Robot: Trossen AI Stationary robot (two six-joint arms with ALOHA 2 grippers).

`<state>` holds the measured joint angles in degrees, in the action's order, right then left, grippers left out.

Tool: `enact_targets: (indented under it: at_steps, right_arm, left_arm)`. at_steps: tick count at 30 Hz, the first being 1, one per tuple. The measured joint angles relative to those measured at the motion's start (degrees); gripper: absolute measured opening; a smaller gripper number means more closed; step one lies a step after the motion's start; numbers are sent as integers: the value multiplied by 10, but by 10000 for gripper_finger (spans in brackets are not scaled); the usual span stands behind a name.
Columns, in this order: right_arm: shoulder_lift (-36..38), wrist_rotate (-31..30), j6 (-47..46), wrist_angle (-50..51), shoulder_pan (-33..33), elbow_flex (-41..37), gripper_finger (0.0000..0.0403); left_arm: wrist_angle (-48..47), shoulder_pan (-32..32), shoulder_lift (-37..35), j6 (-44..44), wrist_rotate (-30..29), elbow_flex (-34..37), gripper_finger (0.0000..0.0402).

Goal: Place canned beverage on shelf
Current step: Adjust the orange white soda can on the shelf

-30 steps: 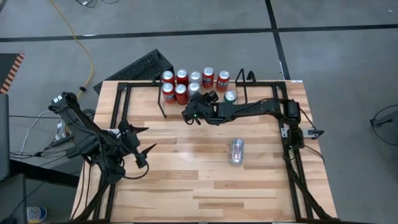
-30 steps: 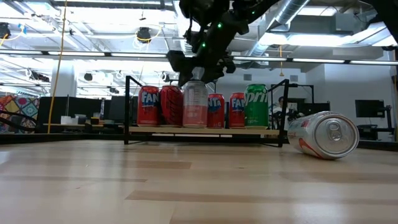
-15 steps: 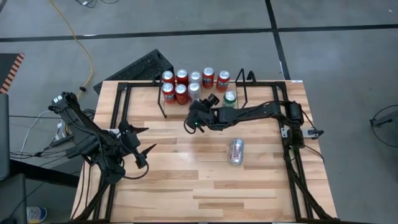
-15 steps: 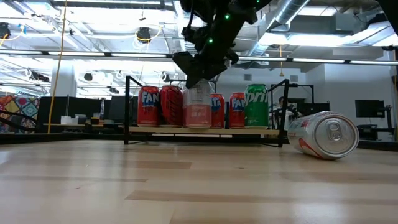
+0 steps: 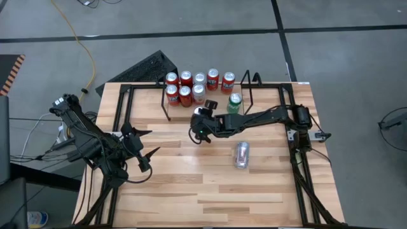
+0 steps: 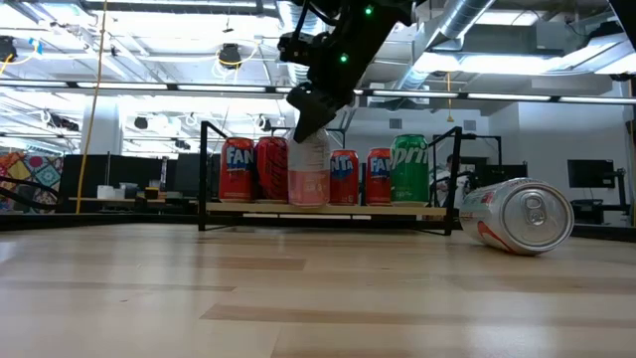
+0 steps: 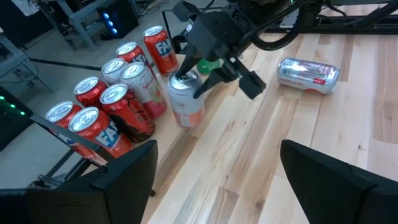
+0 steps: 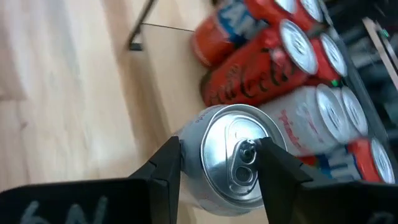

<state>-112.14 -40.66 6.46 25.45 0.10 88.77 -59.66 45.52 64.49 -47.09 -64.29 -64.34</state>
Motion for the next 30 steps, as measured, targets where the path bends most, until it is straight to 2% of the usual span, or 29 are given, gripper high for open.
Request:
enact_targets:
  at_steps: [9,13,25,30]
  right_arm:
    - [15,139,217,5,-25,1,151]
    - [38,200,274,48,-47,0,152]
    - [82,226,340,106,-101,-1,142]
    - [85,227,316,109,-98,0,139]
  left_arm:
    - [0,0,0,0,1,0,325]
    - [0,0,0,-2,2,0,325]
    - [19,0,2,1,-20,0,325]
    - [27,0,3,4,-24,0,325]
